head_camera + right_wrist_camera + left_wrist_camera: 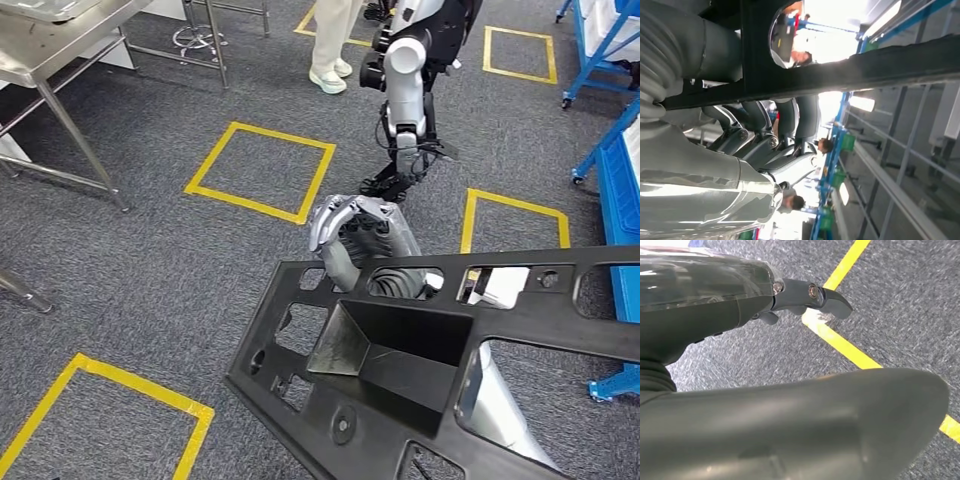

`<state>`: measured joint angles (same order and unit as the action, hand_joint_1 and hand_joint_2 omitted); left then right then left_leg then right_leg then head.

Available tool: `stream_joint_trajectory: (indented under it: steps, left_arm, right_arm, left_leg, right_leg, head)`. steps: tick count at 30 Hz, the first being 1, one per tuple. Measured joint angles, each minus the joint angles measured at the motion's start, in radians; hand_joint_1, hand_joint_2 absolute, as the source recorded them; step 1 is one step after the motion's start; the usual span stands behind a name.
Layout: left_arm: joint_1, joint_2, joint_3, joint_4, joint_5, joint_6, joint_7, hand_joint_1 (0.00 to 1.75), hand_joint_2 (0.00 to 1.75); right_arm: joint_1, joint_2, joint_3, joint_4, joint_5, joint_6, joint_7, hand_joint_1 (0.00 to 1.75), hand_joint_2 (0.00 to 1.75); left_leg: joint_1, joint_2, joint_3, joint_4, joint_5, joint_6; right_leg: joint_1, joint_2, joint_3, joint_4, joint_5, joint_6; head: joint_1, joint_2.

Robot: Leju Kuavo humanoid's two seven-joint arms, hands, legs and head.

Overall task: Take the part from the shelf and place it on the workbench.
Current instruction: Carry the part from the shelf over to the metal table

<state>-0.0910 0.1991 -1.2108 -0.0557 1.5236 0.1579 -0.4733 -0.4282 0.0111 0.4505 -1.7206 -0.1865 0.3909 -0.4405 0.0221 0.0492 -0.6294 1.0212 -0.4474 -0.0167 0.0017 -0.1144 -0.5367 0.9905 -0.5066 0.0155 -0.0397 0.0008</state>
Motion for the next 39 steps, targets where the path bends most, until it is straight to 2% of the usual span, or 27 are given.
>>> stream_joint_trajectory:
  steps: [1, 3, 5, 6, 7, 8, 9, 10, 12, 14, 16, 17, 19, 20, 22, 23, 24, 26, 28, 29, 31, 32, 34, 36, 37, 38, 39]
  left_arm:
    - [0.002, 0.001, 0.000, 0.000, 0.000, 0.000, 0.000, 0.00, 1.75]
    - [0.003, 0.004, 0.000, 0.000, 0.000, 0.000, 0.000, 0.00, 1.75]
    - [-0.001, 0.005, 0.000, 0.000, 0.000, 0.000, -0.001, 0.00, 1.75]
    - [-0.003, 0.005, 0.000, 0.000, 0.000, 0.000, -0.001, 0.00, 1.75]
    - [-0.004, 0.004, 0.000, 0.000, 0.000, 0.000, -0.001, 0.00, 1.75]
    - [-0.004, 0.004, 0.000, 0.000, 0.000, 0.000, -0.001, 0.00, 1.75]
    - [-0.002, 0.003, 0.000, 0.000, 0.000, 0.000, -0.001, 0.00, 1.75]
    - [-0.002, 0.003, 0.000, 0.000, 0.000, 0.000, -0.001, 0.00, 1.75]
    - [-0.001, 0.002, 0.000, 0.000, 0.000, 0.000, -0.001, 0.00, 1.75]
    - [0.000, 0.002, 0.000, 0.000, 0.000, 0.000, -0.001, 0.00, 1.75]
    - [0.004, 0.001, 0.000, 0.000, 0.000, 0.000, -0.001, 0.00, 1.75]
    - [0.007, 0.001, 0.000, 0.000, 0.000, 0.001, -0.001, 0.00, 1.75]
    - [0.007, 0.001, 0.000, 0.000, 0.000, 0.001, -0.001, 0.00, 1.75]
    - [0.005, 0.001, 0.000, 0.000, 0.000, 0.002, -0.001, 0.00, 1.75]
    - [0.002, -0.002, 0.000, -0.001, 0.000, 0.002, -0.001, 0.00, 1.75]
    - [0.002, -0.003, 0.000, -0.001, 0.000, 0.002, -0.001, 0.00, 1.75]
    - [0.004, -0.004, 0.000, -0.001, 0.000, 0.002, -0.001, 0.00, 1.75]
    - [0.005, -0.004, 0.000, -0.001, 0.000, 0.002, -0.001, 0.00, 1.75]
    - [0.003, -0.008, 0.000, -0.001, 0.000, 0.003, -0.001, 0.00, 1.75]
    - [0.003, -0.010, 0.000, -0.002, 0.000, 0.003, -0.001, 0.00, 1.75]
    - [0.005, -0.012, 0.000, -0.002, 0.000, 0.003, -0.001, 0.00, 1.75]
    - [0.007, -0.012, 0.000, -0.002, 0.000, 0.004, -0.002, 0.00, 1.75]
    - [0.009, -0.012, 0.000, -0.002, 0.000, 0.007, -0.002, 0.00, 1.75]
    - [0.006, -0.012, 0.000, -0.002, 0.000, 0.009, -0.004, 0.00, 1.75]
    - [0.004, -0.013, 0.000, -0.002, 0.000, 0.009, -0.004, 0.00, 1.75]
    - [0.004, -0.014, 0.000, -0.002, 0.000, 0.009, -0.005, 0.00, 1.75]
    - [0.005, -0.015, 0.000, -0.002, 0.000, 0.009, -0.005, 0.00, 1.75]
  right_arm:
    - [0.002, 0.000, -0.003, -0.011, -0.006, 0.002, 0.000, 1.75, 1.75]
    - [0.007, 0.000, -0.009, -0.035, -0.018, 0.007, 0.000, 1.75, 1.75]
    - [0.013, -0.001, -0.016, -0.054, -0.027, 0.012, 0.000, 1.75, 1.75]
    - [0.018, -0.002, -0.019, -0.061, -0.030, 0.013, 0.000, 1.75, 1.75]
    - [0.023, -0.003, -0.022, -0.065, -0.033, 0.015, 0.000, 1.75, 1.75]
    - [0.028, -0.003, -0.024, -0.070, -0.036, 0.017, 0.000, 1.75, 1.75]
    - [0.032, -0.003, -0.026, -0.075, -0.040, 0.018, 0.000, 1.75, 1.75]
    - [0.033, -0.003, -0.028, -0.080, -0.043, 0.019, 0.000, 1.75, 1.75]
    - [0.034, -0.003, -0.031, -0.091, -0.048, 0.020, 0.000, 1.75, 1.75]
    - [0.035, -0.003, -0.033, -0.100, -0.052, 0.021, 0.000, 1.75, 1.75]
    - [0.036, -0.004, -0.035, -0.107, -0.057, 0.022, 0.000, 1.75, 1.75]
    - [0.037, -0.004, -0.035, -0.111, -0.061, 0.024, 0.000, 1.75, 1.75]
    - [0.040, -0.004, -0.036, -0.119, -0.069, 0.030, 0.000, 1.75, 1.75]
    - [0.044, -0.004, -0.037, -0.123, -0.073, 0.033, 0.000, 1.75, 1.75]
    - [0.054, -0.004, -0.038, -0.127, -0.078, 0.038, 0.000, 1.75, 1.75]
    - [0.060, -0.004, -0.038, -0.128, -0.079, 0.040, 0.000, 1.75, 1.75]
    - [0.065, -0.004, -0.038, -0.130, -0.081, 0.041, 0.000, 1.75, 1.75]
    - [0.072, -0.004, -0.038, -0.136, -0.083, 0.045, 0.000, 1.75, 1.75]
    - [0.075, -0.006, -0.039, -0.145, -0.086, 0.048, -0.001, 1.75, 1.75]
    - [0.077, -0.007, -0.040, -0.149, -0.087, 0.050, -0.001, 1.75, 1.75]
    - [0.083, -0.008, -0.041, -0.156, -0.089, 0.052, -0.001, 1.75, 1.75]
    - [0.085, -0.009, -0.041, -0.159, -0.089, 0.053, -0.001, 1.75, 1.75]
    - [0.088, -0.011, -0.042, -0.166, -0.090, 0.054, -0.002, 1.75, 1.75]
    - [0.096, -0.015, -0.043, -0.170, -0.091, 0.056, -0.002, 1.75, 1.75]
    - [0.102, -0.017, -0.043, -0.171, -0.091, 0.056, -0.002, 1.75, 1.75]
    - [0.107, -0.019, -0.043, -0.171, -0.091, 0.056, -0.002, 1.75, 1.75]
    - [0.111, -0.019, -0.043, -0.172, -0.091, 0.057, -0.001, 1.75, 1.75]
  left_leg:
    - [-0.001, -0.010, 0.000, 0.000, 0.000, 0.008]
    - [-0.002, -0.029, 0.002, -0.001, 0.001, 0.022]
    - [-0.004, -0.052, 0.002, -0.002, 0.002, 0.033]
    - [-0.008, -0.066, 0.003, -0.002, 0.002, 0.037]
    - [-0.011, -0.080, 0.003, -0.001, 0.003, 0.039]
    - [-0.015, -0.096, 0.004, -0.001, 0.003, 0.041]
    - [-0.017, -0.110, 0.005, -0.001, 0.003, 0.041]
    - [-0.019, -0.125, 0.007, -0.001, 0.003, 0.042]
    - [-0.020, -0.153, 0.008, -0.001, 0.003, 0.041]
    - [-0.016, -0.177, 0.004, 0.000, 0.005, 0.037]
    - [-0.012, -0.195, -0.002, -0.003, 0.009, 0.028]
    - [-0.014, -0.185, -0.004, 0.001, 0.004, 0.024]
    - [-0.018, -0.131, -0.028, 0.052, -0.035, 0.014]
    - [-0.017, -0.097, -0.054, 0.108, -0.067, 0.008]
    - [-0.007, -0.068, -0.110, 0.229, -0.117, -0.004]
    - [0.000, -0.062, -0.123, 0.257, -0.120, -0.011]
    - [0.006, -0.056, -0.115, 0.246, -0.104, -0.017]
    - [0.014, -0.028, -0.052, 0.126, -0.044, -0.030]
    - [0.011, 0.003, 0.001, 0.025, -0.011, -0.026]
    - [0.007, 0.009, 0.010, 0.006, -0.010, -0.019]
    - [0.002, -0.011, 0.008, 0.008, -0.013, 0.002]
    - [0.001, -0.021, 0.008, 0.007, -0.013, 0.010]
    - [0.000, -0.041, 0.010, 0.006, -0.011, 0.024]
    - [-0.003, -0.064, 0.011, 0.006, -0.011, 0.034]
    - [-0.006, -0.077, 0.011, 0.006, -0.010, 0.037]
    - [-0.010, -0.092, 0.012, 0.006, -0.010, 0.039]
    - [-0.014, -0.106, 0.013, 0.006, -0.010, 0.040]
  right_leg:
    - [-0.004, 0.000, 0.003, 0.001, -0.005, 0.006]
    - [-0.012, 0.039, -0.009, 0.037, -0.036, 0.012]
    - [-0.014, 0.094, -0.064, 0.158, -0.100, 0.010]
    - [-0.013, 0.105, -0.102, 0.232, -0.129, 0.008]
    - [-0.011, 0.110, -0.133, 0.288, -0.143, 0.005]
    - [-0.009, 0.113, -0.150, 0.309, -0.137, 0.001]
    - [-0.005, 0.117, -0.147, 0.289, -0.112, -0.005]
    - [-0.001, 0.126, -0.126, 0.232, -0.072, -0.012]
    - [0.004, 0.170, -0.068, 0.092, -0.001, -0.027]
    - [0.006, 0.200, -0.038, 0.023, 0.022, -0.033]
    - [0.007, 0.183, -0.033, 0.013, 0.023, -0.034]
    - [0.005, 0.170, -0.030, 0.007, 0.025, -0.036]
    - [0.000, 0.141, -0.024, -0.006, 0.031, -0.040]
    - [-0.001, 0.126, -0.022, -0.009, 0.032, -0.041]
    - [-0.002, 0.095, -0.022, -0.009, 0.030, -0.040]
    - [-0.003, 0.080, -0.022, -0.009, 0.028, -0.037]
    - [-0.004, 0.066, -0.021, -0.008, 0.025, -0.034]
    - [-0.008, 0.040, -0.017, -0.003, 0.018, -0.021]
    - [-0.007, 0.021, -0.013, 0.004, 0.008, -0.005]
    - [-0.005, 0.012, -0.011, 0.006, 0.005, 0.001]
    - [-0.006, -0.005, -0.004, 0.005, 0.002, 0.011]
    - [-0.010, -0.002, -0.002, 0.007, -0.005, 0.015]
    - [-0.015, 0.040, -0.021, 0.061, -0.045, 0.020]
    - [-0.015, 0.092, -0.082, 0.193, -0.108, 0.016]
    - [-0.013, 0.102, -0.116, 0.258, -0.130, 0.012]
    - [-0.010, 0.108, -0.140, 0.297, -0.134, 0.008]
    - [-0.006, 0.112, -0.146, 0.297, -0.118, 0.001]
  head:
    - [0.000, 0.000]
    - [0.000, 0.000]
    - [0.000, 0.000]
    - [0.000, 0.000]
    - [0.000, 0.000]
    - [0.000, 0.000]
    - [0.000, 0.000]
    - [0.000, 0.000]
    - [0.000, 0.000]
    - [0.000, 0.000]
    - [0.000, 0.000]
    - [-0.001, 0.000]
    - [-0.001, 0.000]
    - [-0.002, 0.000]
    - [-0.002, 0.000]
    - [-0.002, 0.000]
    - [-0.002, 0.000]
    - [-0.002, 0.000]
    - [-0.001, 0.000]
    - [-0.001, 0.000]
    - [0.001, 0.000]
    - [0.001, 0.000]
    - [0.002, 0.000]
    - [0.002, 0.000]
    - [0.002, 0.000]
    - [0.002, 0.000]
    - [0.002, 0.000]
